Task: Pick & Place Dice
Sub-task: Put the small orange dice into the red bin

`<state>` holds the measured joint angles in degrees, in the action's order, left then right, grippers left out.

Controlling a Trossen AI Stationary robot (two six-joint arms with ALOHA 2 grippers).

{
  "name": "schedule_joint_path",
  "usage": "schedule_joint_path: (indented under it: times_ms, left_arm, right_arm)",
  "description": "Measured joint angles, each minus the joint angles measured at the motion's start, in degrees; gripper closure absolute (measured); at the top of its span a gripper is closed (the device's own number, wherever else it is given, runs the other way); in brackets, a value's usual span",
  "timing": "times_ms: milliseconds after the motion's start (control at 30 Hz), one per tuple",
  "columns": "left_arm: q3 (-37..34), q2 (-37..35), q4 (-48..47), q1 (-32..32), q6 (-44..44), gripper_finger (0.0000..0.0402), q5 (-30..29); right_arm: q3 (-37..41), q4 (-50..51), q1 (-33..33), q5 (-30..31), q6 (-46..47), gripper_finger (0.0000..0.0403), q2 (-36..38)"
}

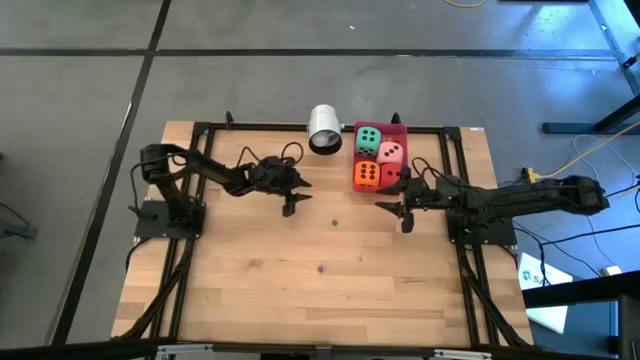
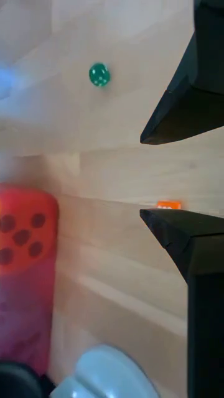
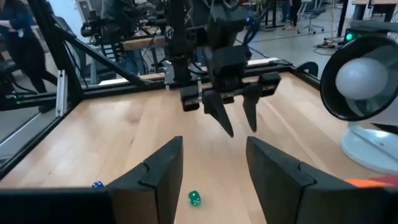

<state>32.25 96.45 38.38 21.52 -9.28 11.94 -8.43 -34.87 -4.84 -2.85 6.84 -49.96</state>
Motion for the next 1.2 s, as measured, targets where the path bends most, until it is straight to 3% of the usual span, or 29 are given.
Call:
schedule_joint_path:
  times_ms: [333, 500, 1200]
  left_arm:
    - [4.51, 7.09, -1.24, 0.13, -2.95, 0.0229, -0.72]
    - [4.5, 7.16, -1.44, 0.38, -3.79, 0.0229, -4.37]
    - [4.48, 7.16, -2.62, 0.37, -3.88, 0.0229, -6.67]
  right_arm:
    - [0.0, -1.57, 2.12, 0.96, -1.32, 0.0227, -1.35]
    - [0.0, -2.04, 2.12, 0.96, -1.52, 0.0227, -1.35]
    - [0.0, -2.56, 2.12, 0.96, -1.59, 0.0227, -1.35]
